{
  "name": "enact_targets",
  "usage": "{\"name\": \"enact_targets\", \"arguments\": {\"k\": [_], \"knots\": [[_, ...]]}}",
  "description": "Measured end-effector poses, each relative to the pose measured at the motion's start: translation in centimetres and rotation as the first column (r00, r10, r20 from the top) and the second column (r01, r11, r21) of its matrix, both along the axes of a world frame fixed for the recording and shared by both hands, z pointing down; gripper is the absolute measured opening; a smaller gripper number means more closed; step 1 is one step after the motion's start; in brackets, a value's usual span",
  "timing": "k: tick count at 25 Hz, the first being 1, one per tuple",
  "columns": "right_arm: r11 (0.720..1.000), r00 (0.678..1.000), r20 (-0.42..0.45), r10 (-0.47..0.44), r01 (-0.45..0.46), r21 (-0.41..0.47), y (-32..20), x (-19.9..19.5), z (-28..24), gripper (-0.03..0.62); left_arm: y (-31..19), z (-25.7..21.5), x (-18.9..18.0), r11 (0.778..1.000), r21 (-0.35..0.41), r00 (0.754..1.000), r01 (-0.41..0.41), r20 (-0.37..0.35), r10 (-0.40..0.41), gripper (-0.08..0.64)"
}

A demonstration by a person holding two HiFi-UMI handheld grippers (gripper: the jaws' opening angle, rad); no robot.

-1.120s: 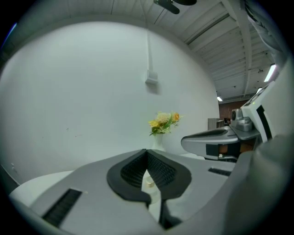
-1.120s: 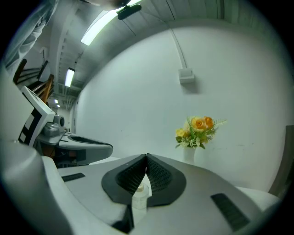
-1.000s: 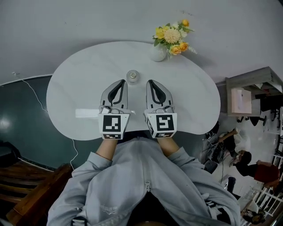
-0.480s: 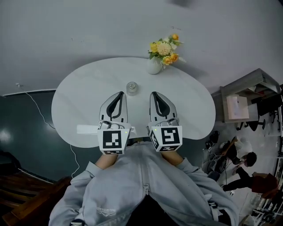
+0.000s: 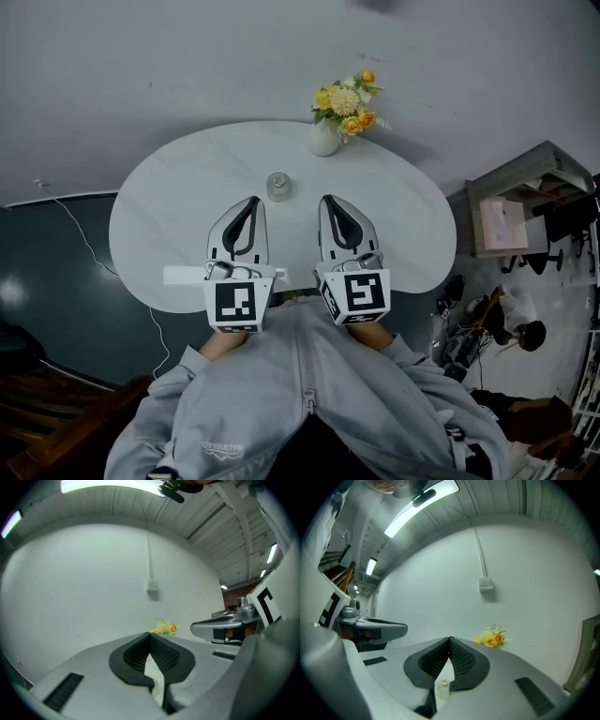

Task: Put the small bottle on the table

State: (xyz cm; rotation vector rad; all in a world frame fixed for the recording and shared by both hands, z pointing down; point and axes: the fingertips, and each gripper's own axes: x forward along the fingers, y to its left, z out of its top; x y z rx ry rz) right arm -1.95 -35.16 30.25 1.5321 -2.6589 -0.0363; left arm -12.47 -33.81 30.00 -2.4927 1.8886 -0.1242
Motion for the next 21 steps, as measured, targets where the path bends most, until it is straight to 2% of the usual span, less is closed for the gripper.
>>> {"name": "enact_targets", "arguments": {"k": [21], "knots": [[1.0,1.0,0.001,-0.011,0.011,-0.002,0.8,0.8,0.3,0.026,0.9,0.4,0.9,1.0,-0.001,1.0,-0.008,-0.003,0.008,0.006]]}}
